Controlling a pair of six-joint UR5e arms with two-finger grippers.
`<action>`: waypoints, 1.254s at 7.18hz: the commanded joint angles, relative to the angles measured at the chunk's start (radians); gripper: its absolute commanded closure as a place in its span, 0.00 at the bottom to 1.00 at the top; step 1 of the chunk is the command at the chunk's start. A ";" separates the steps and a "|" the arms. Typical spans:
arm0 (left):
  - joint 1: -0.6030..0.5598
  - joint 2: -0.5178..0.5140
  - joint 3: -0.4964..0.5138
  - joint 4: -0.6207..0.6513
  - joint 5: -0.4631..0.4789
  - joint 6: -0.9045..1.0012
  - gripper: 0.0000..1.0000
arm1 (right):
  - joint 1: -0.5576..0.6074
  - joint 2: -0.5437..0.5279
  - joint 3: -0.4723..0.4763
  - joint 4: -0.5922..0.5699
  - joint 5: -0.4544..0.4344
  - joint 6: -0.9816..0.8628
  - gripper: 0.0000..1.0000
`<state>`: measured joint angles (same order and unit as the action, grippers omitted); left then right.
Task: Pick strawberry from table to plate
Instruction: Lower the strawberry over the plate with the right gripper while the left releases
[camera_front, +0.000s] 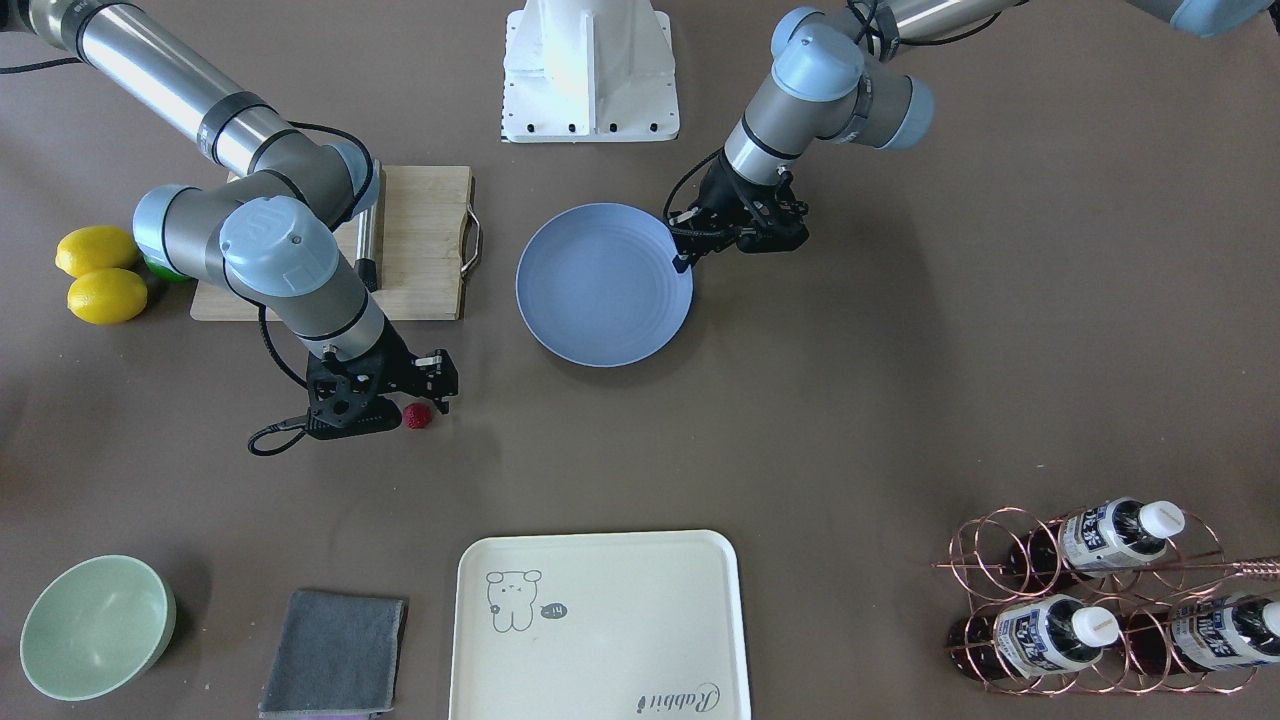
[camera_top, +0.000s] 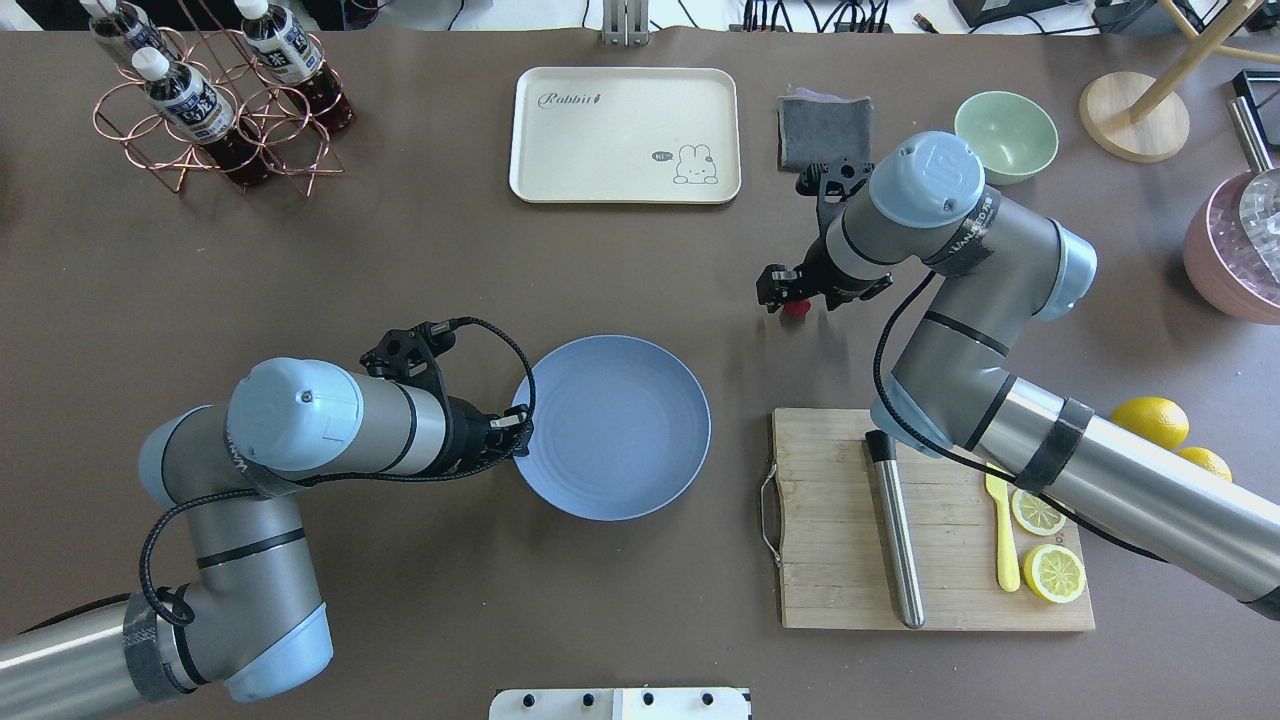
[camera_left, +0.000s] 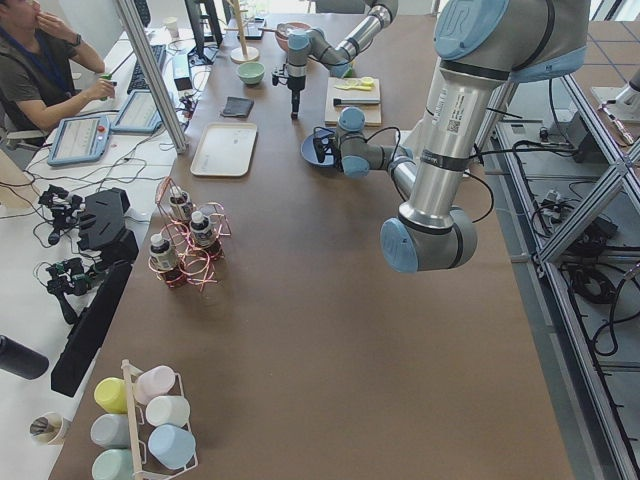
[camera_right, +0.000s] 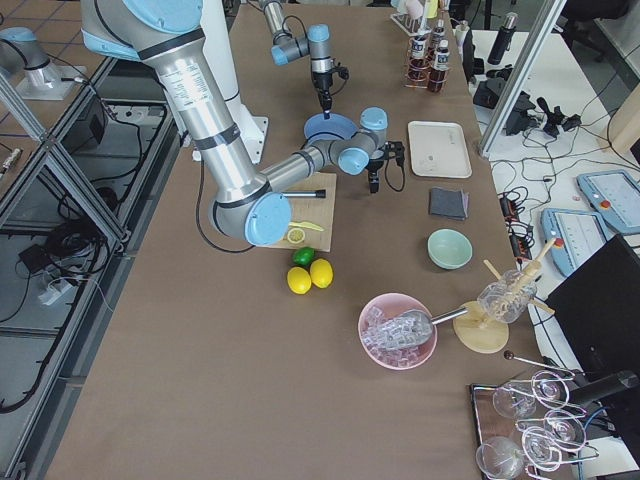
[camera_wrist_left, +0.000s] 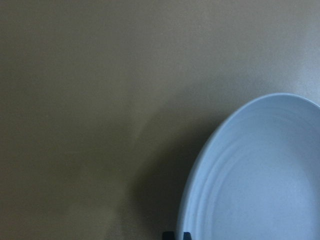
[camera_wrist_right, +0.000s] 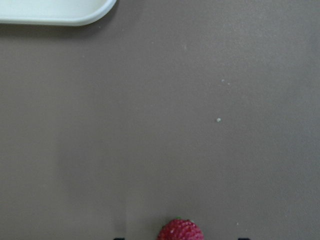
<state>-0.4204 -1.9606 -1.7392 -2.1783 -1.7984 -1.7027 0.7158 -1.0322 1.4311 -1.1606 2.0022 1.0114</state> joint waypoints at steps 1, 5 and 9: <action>0.000 0.002 -0.002 0.000 0.001 0.000 0.38 | -0.002 0.007 -0.003 -0.001 -0.005 -0.001 1.00; -0.044 0.014 -0.028 0.002 -0.009 0.012 0.04 | -0.002 0.082 0.014 -0.019 0.006 0.146 1.00; -0.237 0.106 -0.028 0.002 -0.151 0.196 0.03 | -0.169 0.211 0.095 -0.166 -0.086 0.384 1.00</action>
<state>-0.6050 -1.8856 -1.7676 -2.1763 -1.9192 -1.5614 0.6147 -0.8590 1.5175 -1.3089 1.9723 1.3171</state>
